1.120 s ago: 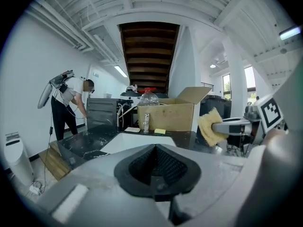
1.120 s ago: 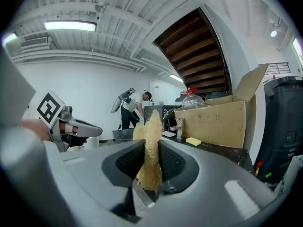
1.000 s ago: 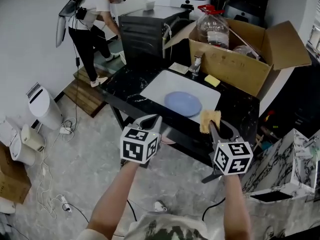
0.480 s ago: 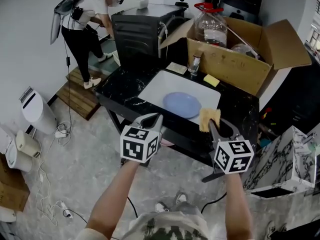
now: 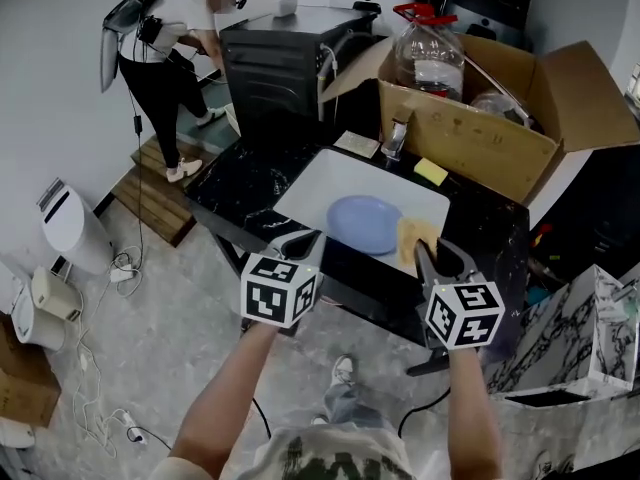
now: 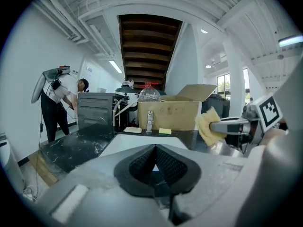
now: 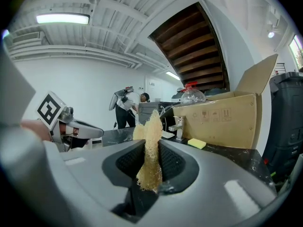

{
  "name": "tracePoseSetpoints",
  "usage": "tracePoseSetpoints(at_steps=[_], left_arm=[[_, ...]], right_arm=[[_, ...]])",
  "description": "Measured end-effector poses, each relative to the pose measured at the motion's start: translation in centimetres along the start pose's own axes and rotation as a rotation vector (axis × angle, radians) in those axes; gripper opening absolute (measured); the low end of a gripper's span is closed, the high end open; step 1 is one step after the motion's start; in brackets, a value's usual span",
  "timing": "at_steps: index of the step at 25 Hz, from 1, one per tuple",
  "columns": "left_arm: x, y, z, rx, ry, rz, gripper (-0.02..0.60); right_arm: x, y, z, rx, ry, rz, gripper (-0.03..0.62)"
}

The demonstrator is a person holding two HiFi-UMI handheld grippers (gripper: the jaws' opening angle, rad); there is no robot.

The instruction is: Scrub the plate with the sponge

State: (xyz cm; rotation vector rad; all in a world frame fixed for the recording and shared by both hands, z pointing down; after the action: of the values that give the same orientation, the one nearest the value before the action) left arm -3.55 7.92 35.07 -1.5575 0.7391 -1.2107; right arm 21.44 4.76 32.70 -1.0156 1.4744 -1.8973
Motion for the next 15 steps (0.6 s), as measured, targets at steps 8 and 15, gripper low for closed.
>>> tracePoseSetpoints(at_steps=[8, 15], left_arm=[[7.0, 1.9, -3.6, 0.010, -0.010, -0.029, 0.000], [12.6, 3.6, -6.3, 0.011, -0.011, -0.052, 0.000]], right_arm=[[6.8, 1.2, 3.8, 0.036, -0.002, -0.009, 0.080], [11.9, 3.1, 7.0, 0.051, -0.002, -0.009, 0.080]])
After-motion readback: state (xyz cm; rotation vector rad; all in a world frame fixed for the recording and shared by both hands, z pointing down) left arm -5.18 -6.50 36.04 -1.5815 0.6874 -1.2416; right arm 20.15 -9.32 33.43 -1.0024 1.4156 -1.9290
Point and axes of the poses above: the fingertips, and each gripper's own axes: x forward along the fingers, z to its right, y out of its top, the point moved 8 cm from there along -x, backward along the fingers, and after that the axes turned 6 degrees about x, right-handed, at the moved point
